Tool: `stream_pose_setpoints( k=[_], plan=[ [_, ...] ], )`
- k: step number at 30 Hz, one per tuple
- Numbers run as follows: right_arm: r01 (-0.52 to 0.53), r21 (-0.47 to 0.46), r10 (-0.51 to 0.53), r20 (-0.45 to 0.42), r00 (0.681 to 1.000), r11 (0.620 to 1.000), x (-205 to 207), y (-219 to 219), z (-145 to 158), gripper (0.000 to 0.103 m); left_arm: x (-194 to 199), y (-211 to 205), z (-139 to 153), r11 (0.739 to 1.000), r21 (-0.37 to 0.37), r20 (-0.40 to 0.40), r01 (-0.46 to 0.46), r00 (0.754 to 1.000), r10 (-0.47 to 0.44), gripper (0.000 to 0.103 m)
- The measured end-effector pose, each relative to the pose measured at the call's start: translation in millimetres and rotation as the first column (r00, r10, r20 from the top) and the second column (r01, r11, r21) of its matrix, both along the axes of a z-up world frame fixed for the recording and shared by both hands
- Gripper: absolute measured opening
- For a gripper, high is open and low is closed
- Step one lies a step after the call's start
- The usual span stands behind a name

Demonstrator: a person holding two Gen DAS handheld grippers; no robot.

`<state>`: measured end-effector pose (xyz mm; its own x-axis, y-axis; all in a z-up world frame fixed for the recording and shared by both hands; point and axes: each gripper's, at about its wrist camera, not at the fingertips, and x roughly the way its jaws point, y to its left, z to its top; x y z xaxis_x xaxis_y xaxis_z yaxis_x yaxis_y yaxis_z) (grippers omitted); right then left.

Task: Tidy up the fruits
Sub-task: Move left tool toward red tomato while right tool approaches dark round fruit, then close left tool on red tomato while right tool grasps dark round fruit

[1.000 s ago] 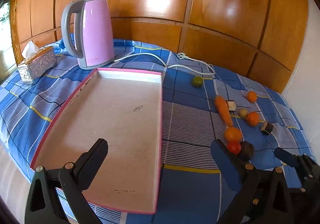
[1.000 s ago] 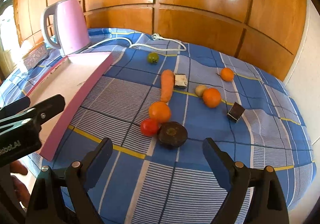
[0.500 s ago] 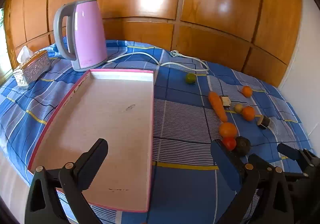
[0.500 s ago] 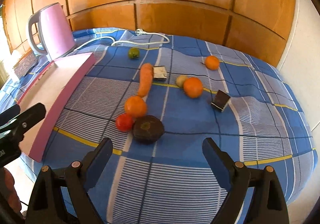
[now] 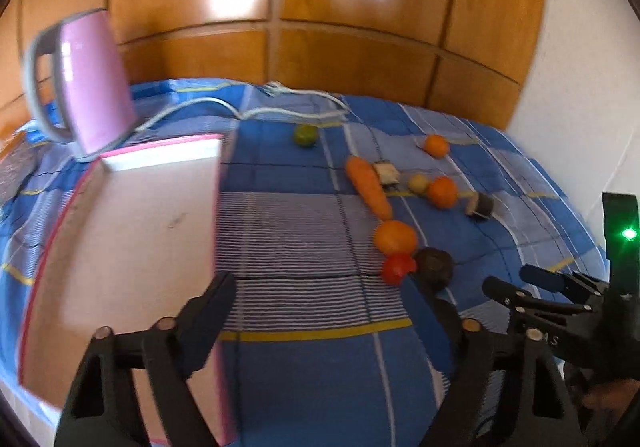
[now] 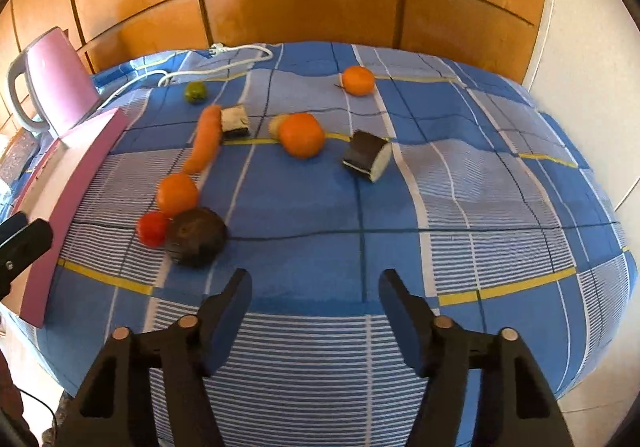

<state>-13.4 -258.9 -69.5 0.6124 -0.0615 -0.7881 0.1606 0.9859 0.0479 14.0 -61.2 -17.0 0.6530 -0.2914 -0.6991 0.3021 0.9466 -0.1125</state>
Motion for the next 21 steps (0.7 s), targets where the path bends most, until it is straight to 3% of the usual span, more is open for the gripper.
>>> stream_pose_setpoints(
  k=[7,11,13,18,21],
  plan=[
    [0.043,0.009,-0.042,-0.009,0.999,0.999,0,-22,-6,0.061,14,-38,-19,0.991,0.015,-0.075,0.135,0.988,-0.134,0.052],
    [0.04,0.02,-0.04,-0.009,0.999,0.999,-1,-26,-12,0.062,27,-51,-29,0.991,0.015,-0.113,0.135,0.985,-0.132,0.052],
    [0.021,0.011,-0.021,-0.002,1.0,1.0,-2,-24,-14,0.067,33,-57,-31,0.991,0.006,-0.128,0.131,0.983,-0.129,0.052],
    [-0.051,0.015,0.051,-0.01,0.999,0.999,2,-15,-20,0.097,45,-61,-38,0.992,-0.022,-0.142,0.123,0.982,-0.125,0.047],
    [-0.07,-0.007,0.07,-0.006,0.998,0.998,3,-10,-23,0.101,52,-60,-41,0.991,-0.073,-0.161,0.11,0.98,-0.121,0.037]
  ],
)
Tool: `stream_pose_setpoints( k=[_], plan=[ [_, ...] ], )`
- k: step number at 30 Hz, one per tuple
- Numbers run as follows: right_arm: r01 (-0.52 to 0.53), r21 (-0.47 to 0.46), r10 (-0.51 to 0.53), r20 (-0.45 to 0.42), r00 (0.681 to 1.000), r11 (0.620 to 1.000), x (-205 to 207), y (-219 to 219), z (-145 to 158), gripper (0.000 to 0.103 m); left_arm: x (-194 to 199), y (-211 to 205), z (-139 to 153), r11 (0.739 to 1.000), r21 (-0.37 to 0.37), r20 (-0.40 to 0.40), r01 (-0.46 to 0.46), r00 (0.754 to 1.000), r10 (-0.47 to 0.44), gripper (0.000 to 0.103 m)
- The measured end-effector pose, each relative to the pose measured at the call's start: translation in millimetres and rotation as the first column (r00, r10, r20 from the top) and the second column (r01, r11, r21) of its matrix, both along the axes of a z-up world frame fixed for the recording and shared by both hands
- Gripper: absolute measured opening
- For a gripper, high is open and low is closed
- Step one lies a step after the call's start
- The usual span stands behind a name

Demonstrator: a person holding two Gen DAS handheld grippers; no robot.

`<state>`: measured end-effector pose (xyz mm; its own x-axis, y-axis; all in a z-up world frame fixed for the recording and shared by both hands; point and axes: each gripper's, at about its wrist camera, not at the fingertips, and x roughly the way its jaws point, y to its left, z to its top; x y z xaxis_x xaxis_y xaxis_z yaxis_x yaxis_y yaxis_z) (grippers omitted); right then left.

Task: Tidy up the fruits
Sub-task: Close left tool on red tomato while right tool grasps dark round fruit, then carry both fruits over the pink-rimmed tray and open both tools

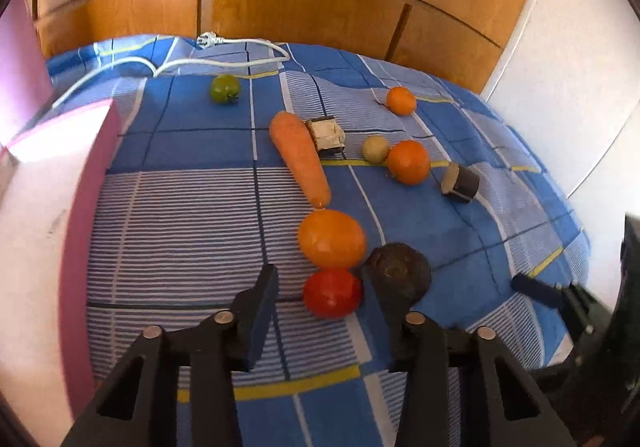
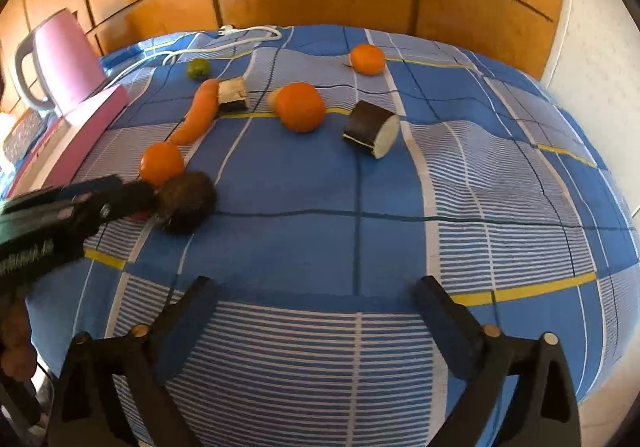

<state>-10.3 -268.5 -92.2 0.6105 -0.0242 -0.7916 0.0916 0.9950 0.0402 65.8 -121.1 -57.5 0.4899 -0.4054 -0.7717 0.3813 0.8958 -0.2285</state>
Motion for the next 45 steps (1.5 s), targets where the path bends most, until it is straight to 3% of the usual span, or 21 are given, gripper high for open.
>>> stream_pose_setpoints(
  k=[2,5,9,12,17,23,26,28,30,41,45],
  plan=[
    [0.011,0.01,-0.011,0.007,1.0,1.0,-2,-1,0,0.101,1,0,-1,1.0,-0.019,-0.005,0.003,1.0,-0.003,0.029],
    [0.012,0.001,-0.012,0.012,1.0,1.0,-4,0,1,0.098,-5,3,1,1.0,-0.017,0.017,0.012,1.0,-0.012,0.029],
    [-0.006,0.047,0.005,0.029,1.0,0.999,-2,0,13,0.071,-11,19,0,0.999,-0.035,0.02,-0.019,1.0,0.019,0.029],
    [-0.068,0.111,0.062,0.062,0.996,0.991,3,10,22,0.071,-16,26,0,0.999,-0.014,0.05,-0.041,0.998,0.042,0.029],
    [-0.198,0.049,0.195,0.061,0.979,0.979,22,42,21,0.07,-14,26,-4,0.998,0.015,0.069,-0.059,0.996,0.058,0.029],
    [-0.233,0.011,0.232,0.033,0.972,0.972,43,51,13,0.068,-5,31,-9,0.997,0.0,0.046,-0.074,0.996,0.074,0.029],
    [-0.236,0.025,0.235,0.03,0.971,0.971,49,50,9,0.067,-5,30,-10,0.997,0.007,0.058,-0.073,0.996,0.073,0.029],
    [-0.243,0.014,0.242,0.033,0.97,0.97,50,49,8,0.061,-6,30,-10,0.997,0.009,0.062,-0.072,0.995,0.072,0.029],
    [-0.239,0.0,0.239,0.037,0.97,0.971,49,50,8,0.045,-6,30,-10,0.997,0.006,0.059,-0.074,0.996,0.073,0.029],
    [-0.198,0.05,0.198,0.006,0.98,0.979,32,40,16,0.044,-17,40,-1,0.995,-0.015,0.035,-0.097,0.995,0.097,0.028],
    [-0.193,0.072,0.192,0.015,0.981,0.979,22,40,23,0.044,-25,44,11,0.994,-0.034,0.061,-0.103,0.993,0.105,0.028]
  ],
)
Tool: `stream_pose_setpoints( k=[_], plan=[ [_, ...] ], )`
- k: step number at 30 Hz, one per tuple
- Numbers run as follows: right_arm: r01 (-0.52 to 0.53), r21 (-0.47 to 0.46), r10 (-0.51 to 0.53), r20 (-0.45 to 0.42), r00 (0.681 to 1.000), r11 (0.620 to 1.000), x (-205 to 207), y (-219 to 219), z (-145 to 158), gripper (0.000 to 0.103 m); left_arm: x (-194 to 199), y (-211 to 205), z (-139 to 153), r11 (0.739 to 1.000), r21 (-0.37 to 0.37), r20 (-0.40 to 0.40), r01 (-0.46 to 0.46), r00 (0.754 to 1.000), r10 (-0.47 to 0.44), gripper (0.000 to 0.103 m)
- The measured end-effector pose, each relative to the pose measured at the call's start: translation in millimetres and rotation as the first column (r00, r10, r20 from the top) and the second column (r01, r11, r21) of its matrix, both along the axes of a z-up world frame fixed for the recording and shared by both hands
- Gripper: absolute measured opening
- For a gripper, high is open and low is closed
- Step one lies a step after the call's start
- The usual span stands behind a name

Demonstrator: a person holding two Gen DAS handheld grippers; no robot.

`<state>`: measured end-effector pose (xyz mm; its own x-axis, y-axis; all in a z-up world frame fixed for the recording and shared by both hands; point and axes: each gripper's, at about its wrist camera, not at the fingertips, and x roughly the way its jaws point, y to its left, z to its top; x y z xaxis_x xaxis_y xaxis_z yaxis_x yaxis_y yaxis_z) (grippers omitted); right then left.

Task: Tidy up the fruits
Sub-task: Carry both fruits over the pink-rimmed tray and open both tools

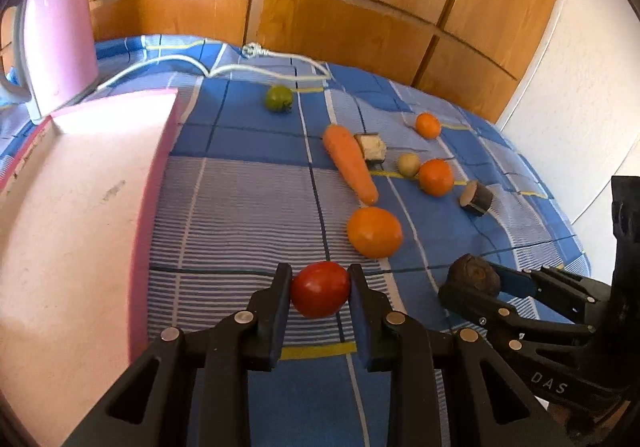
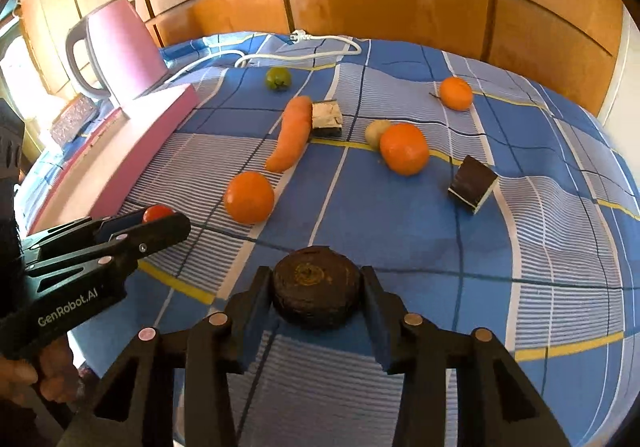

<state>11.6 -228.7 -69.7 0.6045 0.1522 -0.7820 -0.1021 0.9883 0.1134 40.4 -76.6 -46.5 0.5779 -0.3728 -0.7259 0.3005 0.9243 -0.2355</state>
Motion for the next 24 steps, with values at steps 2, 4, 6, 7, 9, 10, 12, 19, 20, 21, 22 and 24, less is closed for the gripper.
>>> stream_pose_setpoints(
  k=[2,4,6,7,9,10,12,19,20,21,22,24],
  plan=[
    [-0.01,0.005,0.009,0.015,1.0,1.0,-3,4,7,0.044,-3,2,7,1.0,-0.003,0.017,-0.006,1.0,0.006,0.028],
    [-0.029,0.003,0.028,0.032,0.999,1.0,-3,11,13,0.044,-7,6,16,1.0,-0.006,0.04,-0.019,0.999,0.019,0.028],
    [-0.057,-0.008,0.058,0.048,0.997,0.998,-3,21,20,0.044,-10,13,24,0.999,-0.014,0.058,-0.038,0.998,0.038,0.028],
    [-0.073,-0.015,0.074,0.055,0.996,0.997,-2,26,23,0.044,-11,19,29,0.998,-0.019,0.068,-0.053,0.996,0.054,0.028],
    [-0.106,-0.026,0.107,0.068,0.992,0.994,1,37,28,0.044,-13,31,38,0.996,-0.025,0.086,-0.091,0.992,0.092,0.028],
    [-0.123,-0.03,0.124,0.074,0.989,0.992,2,43,31,0.044,-12,37,42,0.994,-0.027,0.092,-0.11,0.989,0.112,0.028],
    [-0.155,-0.039,0.158,0.084,0.984,0.987,5,54,36,0.044,-13,50,47,0.989,-0.029,0.1,-0.148,0.984,0.15,0.028],
    [-0.275,-0.02,0.276,0.094,0.957,0.961,24,99,49,0.044,-8,104,52,0.949,0.012,0.128,-0.315,0.942,0.311,0.028],
    [-0.293,-0.014,0.293,0.092,0.952,0.956,27,107,51,0.044,-7,111,51,0.943,0.01,0.126,-0.331,0.936,0.328,0.028],
    [-0.31,-0.007,0.309,0.09,0.947,0.951,30,115,52,0.044,-7,119,49,0.936,0.011,0.123,-0.352,0.929,0.348,0.028],
    [-0.322,-0.002,0.321,0.089,0.943,0.947,33,121,52,0.044,-5,127,48,0.927,0.018,0.12,-0.376,0.921,0.371,0.028],
    [-0.351,0.008,0.349,0.085,0.933,0.936,40,137,54,0.044,-3,141,44,0.91,0.024,0.112,-0.414,0.906,0.409,0.028]
  ],
)
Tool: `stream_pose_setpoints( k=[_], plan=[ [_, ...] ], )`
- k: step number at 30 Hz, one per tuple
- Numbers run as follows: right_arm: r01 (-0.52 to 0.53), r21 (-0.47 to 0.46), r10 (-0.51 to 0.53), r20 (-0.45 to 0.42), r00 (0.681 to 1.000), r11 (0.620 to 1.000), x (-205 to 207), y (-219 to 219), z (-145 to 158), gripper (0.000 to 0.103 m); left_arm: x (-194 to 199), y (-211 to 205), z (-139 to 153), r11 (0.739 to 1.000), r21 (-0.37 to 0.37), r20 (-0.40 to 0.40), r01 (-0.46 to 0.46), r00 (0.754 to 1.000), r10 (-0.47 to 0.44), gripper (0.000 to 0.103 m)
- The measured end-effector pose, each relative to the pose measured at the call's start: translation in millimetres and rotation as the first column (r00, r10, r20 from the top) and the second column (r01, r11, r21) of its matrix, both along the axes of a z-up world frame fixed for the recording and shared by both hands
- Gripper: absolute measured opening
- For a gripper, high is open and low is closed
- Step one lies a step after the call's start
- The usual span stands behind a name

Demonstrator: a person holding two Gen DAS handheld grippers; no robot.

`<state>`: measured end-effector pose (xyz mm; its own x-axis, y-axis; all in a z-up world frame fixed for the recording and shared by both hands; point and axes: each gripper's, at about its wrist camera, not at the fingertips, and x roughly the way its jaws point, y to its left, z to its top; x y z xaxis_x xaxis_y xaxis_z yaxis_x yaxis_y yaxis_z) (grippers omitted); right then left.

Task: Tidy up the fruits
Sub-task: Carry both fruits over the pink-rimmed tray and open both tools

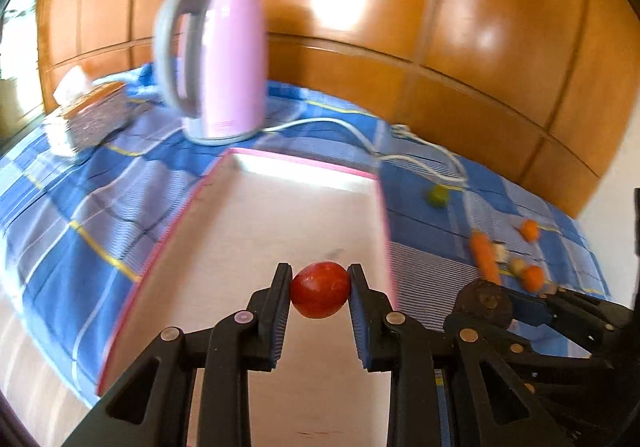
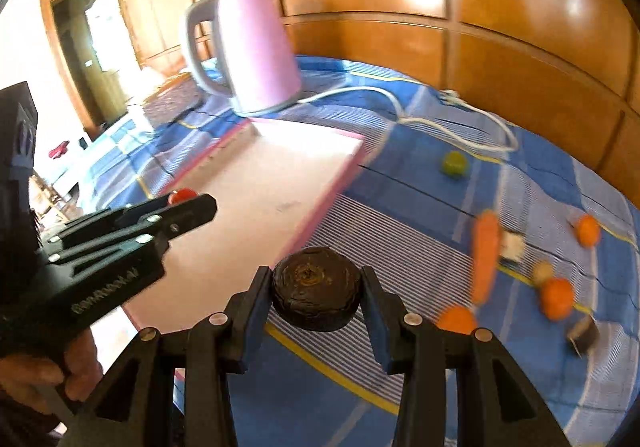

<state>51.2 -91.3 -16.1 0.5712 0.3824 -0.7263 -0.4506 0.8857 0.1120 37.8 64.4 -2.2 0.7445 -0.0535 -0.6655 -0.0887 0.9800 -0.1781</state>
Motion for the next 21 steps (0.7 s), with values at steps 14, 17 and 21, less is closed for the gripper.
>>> stream_pose_setpoints(
  k=[14,17,21],
  plan=[
    [-0.062,0.061,0.065,-0.047,0.997,0.996,24,68,-2,0.045,-3,59,-17,0.981,-0.016,-0.048,-0.195,0.98,0.194,0.033],
    [-0.037,0.061,0.041,-0.064,0.997,0.997,21,62,-8,0.045,-6,61,-19,0.978,-0.024,-0.056,-0.205,0.977,0.204,0.033],
    [0.02,0.071,-0.014,-0.077,0.997,0.997,14,44,-11,0.045,-6,53,-19,0.983,-0.025,-0.054,-0.184,0.982,0.183,0.033]
  ],
)
